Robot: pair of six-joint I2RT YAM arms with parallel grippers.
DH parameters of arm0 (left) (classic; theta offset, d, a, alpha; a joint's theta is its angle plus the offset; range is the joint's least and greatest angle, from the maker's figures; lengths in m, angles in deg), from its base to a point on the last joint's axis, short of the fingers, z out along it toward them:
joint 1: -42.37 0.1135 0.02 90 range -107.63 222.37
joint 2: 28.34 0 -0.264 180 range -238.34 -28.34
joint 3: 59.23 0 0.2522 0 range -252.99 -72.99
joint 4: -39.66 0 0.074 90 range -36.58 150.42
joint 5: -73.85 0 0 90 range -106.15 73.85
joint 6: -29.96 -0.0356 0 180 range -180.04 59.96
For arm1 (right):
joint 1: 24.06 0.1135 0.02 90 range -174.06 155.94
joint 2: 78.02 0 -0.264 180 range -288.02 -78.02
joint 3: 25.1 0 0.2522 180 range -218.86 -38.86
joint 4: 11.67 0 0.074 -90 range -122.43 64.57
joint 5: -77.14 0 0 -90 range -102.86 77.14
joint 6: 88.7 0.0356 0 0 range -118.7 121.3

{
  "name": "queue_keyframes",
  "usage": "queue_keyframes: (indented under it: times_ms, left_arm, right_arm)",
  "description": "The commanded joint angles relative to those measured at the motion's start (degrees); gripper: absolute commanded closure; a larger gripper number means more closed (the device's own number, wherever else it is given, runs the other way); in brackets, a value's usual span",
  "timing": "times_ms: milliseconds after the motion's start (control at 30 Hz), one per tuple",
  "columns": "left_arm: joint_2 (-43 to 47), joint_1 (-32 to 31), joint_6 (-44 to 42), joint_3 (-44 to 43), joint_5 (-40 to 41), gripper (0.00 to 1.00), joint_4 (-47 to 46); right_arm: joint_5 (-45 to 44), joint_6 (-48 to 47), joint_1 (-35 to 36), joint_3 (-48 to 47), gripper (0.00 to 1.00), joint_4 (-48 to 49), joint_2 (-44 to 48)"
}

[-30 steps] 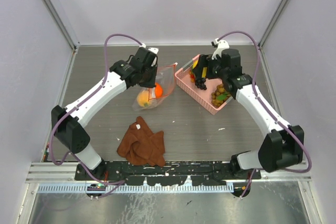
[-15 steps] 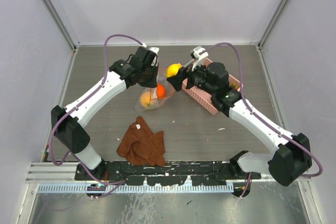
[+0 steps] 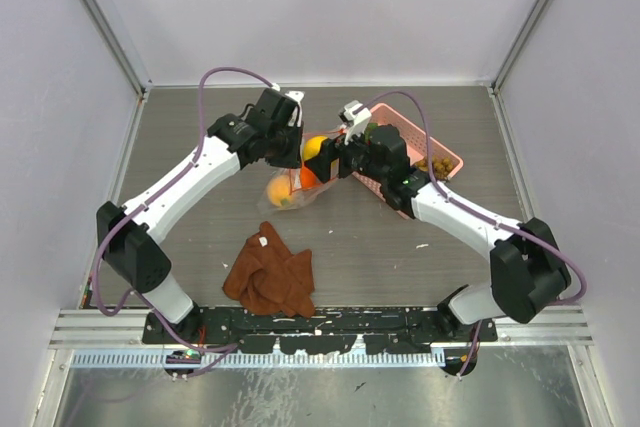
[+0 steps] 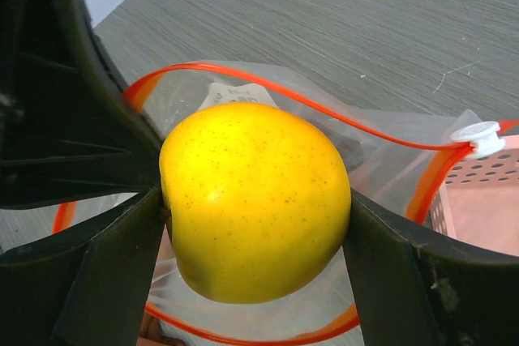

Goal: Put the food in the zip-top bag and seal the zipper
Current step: Place the fake fruit in the zipper food storage bag.

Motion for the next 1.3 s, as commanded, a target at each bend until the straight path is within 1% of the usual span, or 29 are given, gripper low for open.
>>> queue_keyframes:
  times_ms: [0, 100, 267, 333, 700, 867, 967, 1033, 1167, 1267]
  left_arm:
    - [3.24, 0.21, 0.45, 0.17, -1.1, 1.0, -1.84]
    - [3.52, 0.21, 0.4, 0.57, -1.0, 1.0, -1.85]
    - [4.11, 0.2, 0.45, 1.57, -0.12, 1.0, -1.89]
    - [4.48, 0.22, 0.41, 2.07, 0.5, 1.0, -2.14]
    - [4.9, 0.22, 0.57, 2.35, 1.35, 1.0, -2.94]
    - [4.58, 0.24, 0.85, 1.38, 2.26, 1.0, -2.17]
    - [4.5, 0.21, 0.84, 1.49, 2.27, 1.0, -2.35]
    - [4.49, 0.27, 0.84, 1.73, 2.35, 1.0, -2.62]
    - [4.47, 0.23, 1.02, 2.05, 2.32, 1.0, -3.03]
    - [4.71, 0.21, 1.03, 2.43, 2.4, 1.0, -3.28]
  right_arm:
    - [-2.44, -0.45, 0.3, -1.16, 0.18, 4.42, -0.18]
    - [-3.22, 0.02, 0.3, -2.17, 0.12, 3.23, -0.84]
    - [-3.2, 0.69, 0.3, -2.74, 0.08, 2.44, -0.64]
    - [-3.38, 0.67, 0.3, -2.8, 0.05, 2.21, -0.6]
    - [-3.7, 0.57, 0.36, -5.56, 0.04, -2.21, 0.47]
    - [-8.67, 1.3, 0.26, -7.52, 0.06, -10.57, 3.25]
    - [-11.75, 3.56, 0.28, -8.26, 0.09, -17.66, 4.57]
    - [-13.66, 5.61, 0.3, -8.31, 0.11, -20.69, 5.01]
    - [-16.63, 9.08, 0.3, -7.41, 0.18, -22.38, 4.86]
    - [-16.39, 10.53, 0.29, -7.37, 0.23, -21.48, 2.98]
